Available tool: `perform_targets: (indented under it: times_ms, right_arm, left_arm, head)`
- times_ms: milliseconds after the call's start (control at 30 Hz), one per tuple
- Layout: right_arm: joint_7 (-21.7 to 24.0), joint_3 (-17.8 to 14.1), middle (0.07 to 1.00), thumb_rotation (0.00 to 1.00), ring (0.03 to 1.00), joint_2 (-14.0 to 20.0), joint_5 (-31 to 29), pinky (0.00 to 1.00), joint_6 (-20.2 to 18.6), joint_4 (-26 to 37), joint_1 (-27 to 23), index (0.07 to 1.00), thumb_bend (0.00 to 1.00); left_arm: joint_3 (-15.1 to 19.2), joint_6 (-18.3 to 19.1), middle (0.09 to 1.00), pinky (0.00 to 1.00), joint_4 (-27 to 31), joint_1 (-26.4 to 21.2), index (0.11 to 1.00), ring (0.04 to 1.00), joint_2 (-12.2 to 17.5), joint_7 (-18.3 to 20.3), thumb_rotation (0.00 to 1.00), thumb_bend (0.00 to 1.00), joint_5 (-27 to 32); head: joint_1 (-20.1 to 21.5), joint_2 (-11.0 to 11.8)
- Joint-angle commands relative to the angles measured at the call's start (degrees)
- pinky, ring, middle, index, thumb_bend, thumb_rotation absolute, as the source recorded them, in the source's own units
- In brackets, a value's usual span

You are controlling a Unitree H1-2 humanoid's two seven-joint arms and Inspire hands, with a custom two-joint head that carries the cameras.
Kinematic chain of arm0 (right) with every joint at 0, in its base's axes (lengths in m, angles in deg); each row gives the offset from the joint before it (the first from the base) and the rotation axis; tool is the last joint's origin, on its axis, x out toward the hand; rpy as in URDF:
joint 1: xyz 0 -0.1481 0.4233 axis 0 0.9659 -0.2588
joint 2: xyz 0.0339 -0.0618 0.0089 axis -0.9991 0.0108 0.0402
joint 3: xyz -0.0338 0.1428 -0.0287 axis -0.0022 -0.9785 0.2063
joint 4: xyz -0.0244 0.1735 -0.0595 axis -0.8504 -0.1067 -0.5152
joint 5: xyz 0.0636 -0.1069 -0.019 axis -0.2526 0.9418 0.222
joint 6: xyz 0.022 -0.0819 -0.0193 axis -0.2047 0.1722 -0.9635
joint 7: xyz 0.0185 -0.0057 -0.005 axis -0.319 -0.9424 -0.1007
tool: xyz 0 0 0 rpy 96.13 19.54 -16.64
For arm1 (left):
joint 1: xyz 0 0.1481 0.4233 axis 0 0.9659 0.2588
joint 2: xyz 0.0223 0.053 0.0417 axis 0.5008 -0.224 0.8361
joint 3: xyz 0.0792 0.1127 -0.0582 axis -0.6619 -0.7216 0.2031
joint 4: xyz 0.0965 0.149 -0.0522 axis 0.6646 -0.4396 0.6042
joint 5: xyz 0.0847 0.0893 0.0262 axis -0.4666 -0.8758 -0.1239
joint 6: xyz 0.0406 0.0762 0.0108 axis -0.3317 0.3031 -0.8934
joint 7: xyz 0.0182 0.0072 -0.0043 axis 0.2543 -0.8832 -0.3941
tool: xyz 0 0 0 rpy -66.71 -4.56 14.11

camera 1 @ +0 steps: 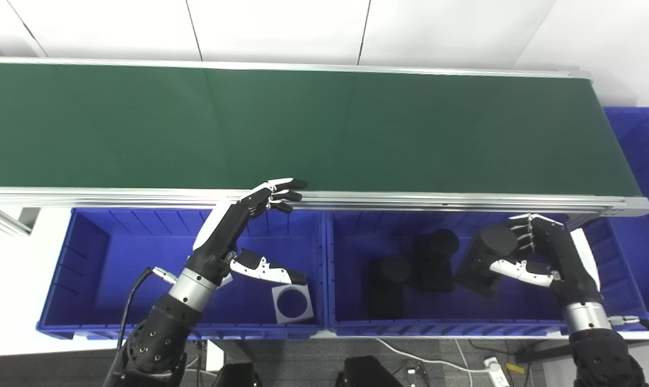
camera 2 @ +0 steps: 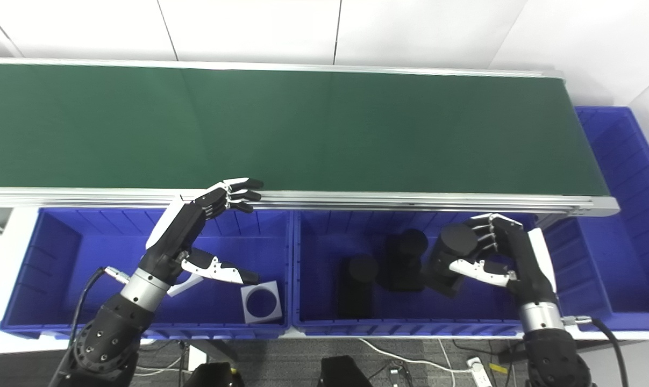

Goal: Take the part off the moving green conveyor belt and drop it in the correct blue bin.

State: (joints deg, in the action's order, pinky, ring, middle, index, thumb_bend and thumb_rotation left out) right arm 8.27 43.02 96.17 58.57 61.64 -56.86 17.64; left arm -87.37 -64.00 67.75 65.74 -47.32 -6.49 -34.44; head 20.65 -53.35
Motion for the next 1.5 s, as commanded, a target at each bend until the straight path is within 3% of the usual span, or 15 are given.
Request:
perform_targets:
  times_ms: [0,533,633,667,700,733,800,900,1367,1467]
  right_arm:
    - [-2.18,-0.89,0.488,0.00,0.398,0.97,1.49,0.31,1.47,1.08,-0.41,0.523,0.52]
    - [-4.23,-1.53,0.490,0.00,0.417,1.04,3.08,0.34,1.61,-1.94,-0.46,0.509,0.52]
    - [-3.92,-1.34,0.470,0.00,0.459,1.08,2.60,0.40,2.12,-1.62,-0.30,0.515,0.53]
    - [-3.59,-1.23,0.528,0.08,0.501,1.18,2.22,0.44,2.25,-1.50,-0.21,0.572,0.73]
    - [-2.44,-0.84,0.563,0.12,0.526,1.59,1.43,0.47,2.03,-0.73,0.14,0.608,0.86]
    - [-1.65,-0.56,0.692,0.20,0.650,1.90,0.88,0.57,1.82,-0.17,0.39,0.699,0.93]
    - [0.20,0.05,0.856,0.31,0.819,2.55,-0.11,0.72,0.42,1.34,0.89,0.826,0.99]
    - [1.51,1.14,0.986,0.43,0.981,3.87,0.43,0.95,1.88,1.70,1.24,0.973,1.00]
    - [0.50,1.57,1.000,0.45,1.000,3.68,-0.32,1.00,4.76,1.17,0.88,1.000,1.00]
    - [0.23,1.18,1.000,0.42,0.965,2.94,-2.44,0.89,7.36,0.83,0.82,0.983,1.00]
  left_arm:
    - [0.37,-1.75,0.826,0.67,1.44,-0.34,0.783,0.761,0.27,0.24,0.16,1.00,0.35]
    - [0.70,-2.28,0.827,0.67,0.67,-0.45,0.783,0.759,0.66,0.60,0.16,1.00,0.84]
    - [0.66,-2.17,0.826,0.67,0.70,-0.46,0.782,0.762,0.75,0.77,0.15,1.00,1.14]
    - [0.64,-2.11,0.827,0.67,0.73,-0.46,0.782,0.764,0.77,0.82,0.15,1.00,1.23]
    - [0.60,-1.93,0.827,0.68,0.77,-0.44,0.782,0.766,0.82,0.93,0.15,1.00,1.36]
    - [0.57,-1.80,0.829,0.68,0.79,-0.42,0.783,0.767,0.87,1.00,0.15,1.00,1.44]
    - [0.55,-2.23,0.829,0.68,0.58,-0.46,0.785,0.766,0.89,0.99,0.15,1.00,1.36]
    - [0.68,-2.97,0.827,0.67,0.07,-0.52,0.786,0.760,0.89,0.79,0.16,1.00,0.72]
    - [0.93,-3.31,0.832,0.68,-0.64,-0.54,0.787,0.766,0.81,1.21,0.14,1.00,1.28]
    - [0.99,-3.22,0.831,0.68,-0.72,-0.45,0.787,0.767,0.76,1.14,0.14,1.00,1.17]
  head:
    - [0.04,0.14]
    - [0.34,0.65]
    - [0.35,0.71]
    - [0.35,0.71]
    - [0.30,0.80]
    - [0.30,0.80]
    - [0.30,0.80]
    - [0.31,1.05]
    - [0.52,1.66]
    - [0.32,1.78]
